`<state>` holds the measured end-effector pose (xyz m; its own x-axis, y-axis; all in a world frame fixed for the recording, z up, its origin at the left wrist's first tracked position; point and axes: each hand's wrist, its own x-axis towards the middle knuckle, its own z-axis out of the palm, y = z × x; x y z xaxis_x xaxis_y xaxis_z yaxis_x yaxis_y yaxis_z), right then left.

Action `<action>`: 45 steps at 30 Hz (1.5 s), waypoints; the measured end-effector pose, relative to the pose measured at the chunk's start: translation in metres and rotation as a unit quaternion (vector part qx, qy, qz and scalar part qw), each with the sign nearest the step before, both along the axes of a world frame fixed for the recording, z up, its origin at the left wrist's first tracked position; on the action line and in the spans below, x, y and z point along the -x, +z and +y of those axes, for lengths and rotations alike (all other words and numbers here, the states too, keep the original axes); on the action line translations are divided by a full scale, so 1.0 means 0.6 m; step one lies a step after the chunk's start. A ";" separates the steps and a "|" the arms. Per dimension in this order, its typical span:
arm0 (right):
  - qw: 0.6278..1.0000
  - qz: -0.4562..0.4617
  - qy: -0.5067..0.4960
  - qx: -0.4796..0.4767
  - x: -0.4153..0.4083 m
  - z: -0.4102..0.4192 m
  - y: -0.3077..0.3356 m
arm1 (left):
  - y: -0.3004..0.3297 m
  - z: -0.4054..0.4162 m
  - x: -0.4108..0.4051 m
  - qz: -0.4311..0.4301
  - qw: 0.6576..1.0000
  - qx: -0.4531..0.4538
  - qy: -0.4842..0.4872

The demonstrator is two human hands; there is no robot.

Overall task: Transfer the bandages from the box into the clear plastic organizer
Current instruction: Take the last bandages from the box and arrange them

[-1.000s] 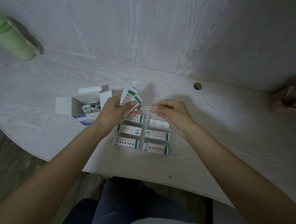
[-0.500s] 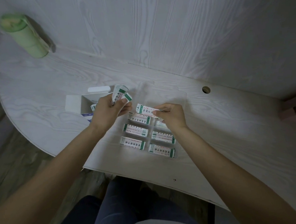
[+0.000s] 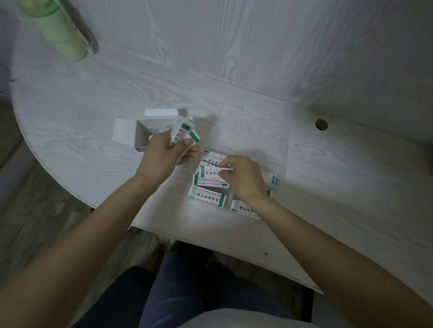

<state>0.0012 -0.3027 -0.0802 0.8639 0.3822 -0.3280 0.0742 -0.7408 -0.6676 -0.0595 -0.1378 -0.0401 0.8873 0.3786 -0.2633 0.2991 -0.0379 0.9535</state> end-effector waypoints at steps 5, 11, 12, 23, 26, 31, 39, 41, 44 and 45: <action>1.000 -0.019 0.015 0.014 0.007 -0.001 0.003 | -0.013 -0.002 0.008 0.054 0.996 -0.068 -0.002; 0.998 0.013 -0.010 -0.063 0.009 -0.005 0.014 | -0.025 -0.010 0.021 0.116 0.983 -0.131 -0.055; 0.997 0.018 -0.013 -0.074 0.008 -0.007 0.016 | -0.026 -0.011 0.022 0.121 0.982 -0.128 -0.060; 0.994 0.040 0.026 -0.103 -0.001 -0.023 0.031 | -0.033 -0.031 0.019 0.156 0.940 -0.270 -0.143; 0.996 0.040 0.009 -0.078 -0.004 -0.026 0.032 | -0.036 -0.040 0.008 0.153 0.912 -0.327 -0.192; 0.993 0.018 -0.026 -0.112 -0.010 -0.046 0.025 | -0.045 -0.040 -0.014 0.151 0.890 -0.355 -0.244; 0.988 -0.128 0.082 -0.020 -0.007 -0.061 0.011 | -0.053 -0.039 -0.032 0.175 0.865 -0.375 -0.284; 0.980 -0.154 0.124 -0.005 -0.003 -0.059 0.006 | -0.054 -0.039 -0.037 0.177 0.863 -0.376 -0.288; 0.975 -0.150 0.159 0.036 0.000 -0.052 -0.003 | -0.055 -0.040 -0.042 0.175 0.860 -0.378 -0.296; 0.975 -0.146 0.159 0.044 0.001 -0.050 -0.005 | -0.054 -0.040 -0.043 0.173 0.860 -0.377 -0.298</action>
